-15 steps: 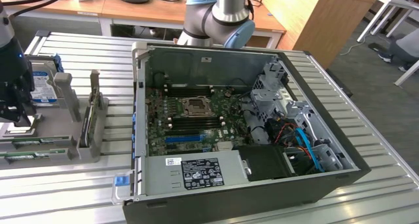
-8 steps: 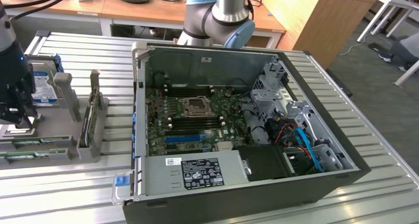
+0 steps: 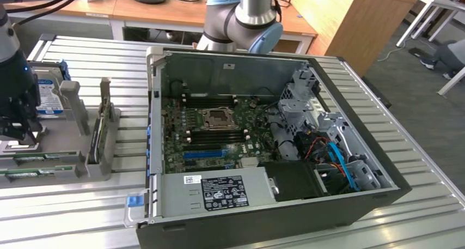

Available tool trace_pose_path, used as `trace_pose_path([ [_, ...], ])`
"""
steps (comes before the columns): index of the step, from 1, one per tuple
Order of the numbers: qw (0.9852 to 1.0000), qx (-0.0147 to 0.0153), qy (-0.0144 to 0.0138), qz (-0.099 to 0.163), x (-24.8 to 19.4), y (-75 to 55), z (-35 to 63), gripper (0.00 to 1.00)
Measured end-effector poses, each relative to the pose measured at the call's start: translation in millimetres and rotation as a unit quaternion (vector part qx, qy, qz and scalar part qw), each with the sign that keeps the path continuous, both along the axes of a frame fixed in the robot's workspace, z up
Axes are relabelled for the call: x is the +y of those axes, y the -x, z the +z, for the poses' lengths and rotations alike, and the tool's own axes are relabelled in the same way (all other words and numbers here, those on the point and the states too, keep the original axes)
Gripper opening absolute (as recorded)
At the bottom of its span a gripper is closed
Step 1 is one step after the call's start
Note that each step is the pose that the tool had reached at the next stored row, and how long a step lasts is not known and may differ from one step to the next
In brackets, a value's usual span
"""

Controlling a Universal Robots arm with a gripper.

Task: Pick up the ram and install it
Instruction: 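Pick up the ram and move it above insertion slot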

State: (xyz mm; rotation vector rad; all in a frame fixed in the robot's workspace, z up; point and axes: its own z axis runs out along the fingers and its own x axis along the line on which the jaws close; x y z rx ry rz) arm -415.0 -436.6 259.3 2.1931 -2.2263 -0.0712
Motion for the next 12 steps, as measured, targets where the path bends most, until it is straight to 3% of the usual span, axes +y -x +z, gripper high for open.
trace_pose_path([
  [8, 1.0, 0.0, 0.0, 0.0, 0.0, 0.0, -1.3, 0.36],
  [12, 1.0, 0.0, 0.0, 0.0, -2.6, 0.0, -1.3, 0.36],
])
